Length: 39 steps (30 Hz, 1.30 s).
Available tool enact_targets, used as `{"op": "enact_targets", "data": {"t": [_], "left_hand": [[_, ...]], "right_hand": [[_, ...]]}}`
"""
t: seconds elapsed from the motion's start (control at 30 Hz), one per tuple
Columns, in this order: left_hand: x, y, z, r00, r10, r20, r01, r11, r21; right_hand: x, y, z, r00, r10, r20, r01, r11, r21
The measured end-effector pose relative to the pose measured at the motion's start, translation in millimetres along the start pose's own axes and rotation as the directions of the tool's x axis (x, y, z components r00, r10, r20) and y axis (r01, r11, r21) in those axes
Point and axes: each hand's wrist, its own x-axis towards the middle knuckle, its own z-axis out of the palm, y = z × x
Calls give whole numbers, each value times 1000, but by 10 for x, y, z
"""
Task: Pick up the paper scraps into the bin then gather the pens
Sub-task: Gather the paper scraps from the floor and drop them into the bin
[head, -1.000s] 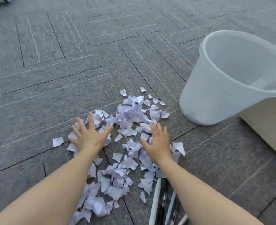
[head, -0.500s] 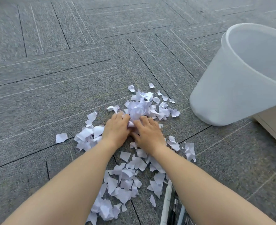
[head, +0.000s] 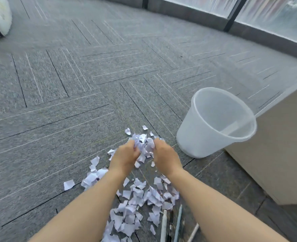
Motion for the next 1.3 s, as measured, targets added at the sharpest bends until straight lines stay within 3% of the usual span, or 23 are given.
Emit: {"op": "enact_targets", "data": {"t": [0.13,0.23,0.37,0.5,0.6,0.67,0.77,0.87,0.97,1.1,1.2,1.3], "left_hand": [[414,1160,-410,990,141,-28,-143,982,-122],[724,1882,-343,985,172,-31,-175,961,-214],[1086,2505,118,988,148,-50,-156,930,-331],[1432,2782,704,997,72,-40,-81,945,-316],[1659,2838,1063,996,-6,86,25,975,-220],[1770,2829,1198,980,-57,190,79,990,-113],[1825,2769,1223,978,-89,190,99,994,-45],[1811,2667,1091,997,-66,-25,63,992,-112],[1732,2476,825,973,-20,-231,-36,971,-236],[1481,1946,448,906,-25,-423,-10,997,-81],[1197,1281,371,882,-120,-455,181,979,92],[796,435,577,880,-357,-313,411,903,127]], "right_hand": [[168,82,-1171,966,-1,-259,-23,996,-88],[364,473,-1801,931,92,-354,-131,988,-86],[615,1159,-2096,918,262,-299,-255,965,64],[821,1745,-2007,928,297,-224,-260,949,181],[1012,2089,-1896,946,319,-46,-301,925,233],[1101,2221,-1882,942,335,13,-327,908,261],[1166,2242,-1925,924,365,-117,-305,885,353],[1215,2003,-1931,921,267,-283,-132,898,419],[1256,1537,-1839,924,93,-371,80,902,424],[1163,716,-1571,882,-141,-449,355,826,438],[1077,240,-1141,892,-261,-370,421,779,465],[1086,198,-435,955,-287,-73,292,871,395]]}}
